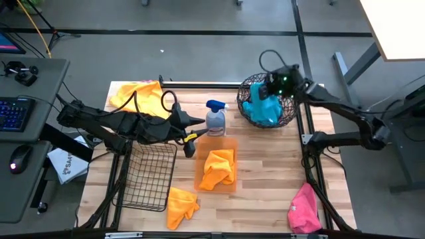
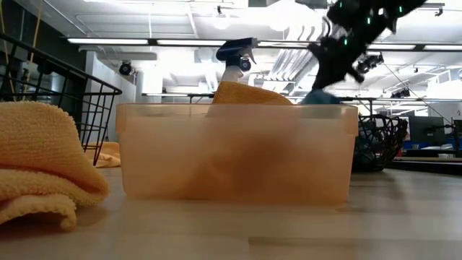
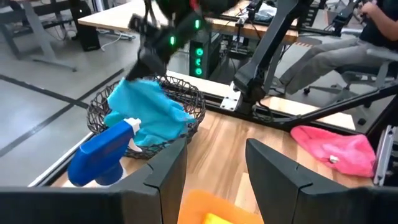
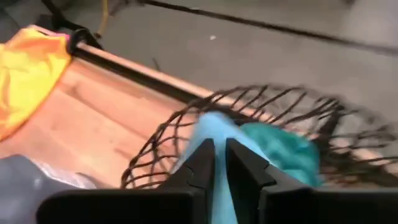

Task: Sort microfiber towel by color & place in baskets
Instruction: Put the blue towel into the brown woven basket, then put the bottom yellow towel into the orange bin

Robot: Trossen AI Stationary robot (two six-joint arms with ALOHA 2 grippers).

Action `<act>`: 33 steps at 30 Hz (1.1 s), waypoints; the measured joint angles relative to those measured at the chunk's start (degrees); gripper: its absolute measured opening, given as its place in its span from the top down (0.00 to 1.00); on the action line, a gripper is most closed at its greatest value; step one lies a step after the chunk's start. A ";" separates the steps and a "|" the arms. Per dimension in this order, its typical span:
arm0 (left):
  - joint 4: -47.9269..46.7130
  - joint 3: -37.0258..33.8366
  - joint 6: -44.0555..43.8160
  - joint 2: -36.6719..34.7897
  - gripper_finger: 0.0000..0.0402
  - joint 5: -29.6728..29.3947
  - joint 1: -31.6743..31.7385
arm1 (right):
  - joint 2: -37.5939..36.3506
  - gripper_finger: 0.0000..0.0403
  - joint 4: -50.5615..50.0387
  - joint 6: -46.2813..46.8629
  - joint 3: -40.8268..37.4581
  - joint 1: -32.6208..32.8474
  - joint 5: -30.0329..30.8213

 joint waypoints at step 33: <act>-46.58 20.87 1.36 25.52 0.45 34.09 -4.20 | -19.69 0.48 -28.59 1.03 7.18 4.67 -2.04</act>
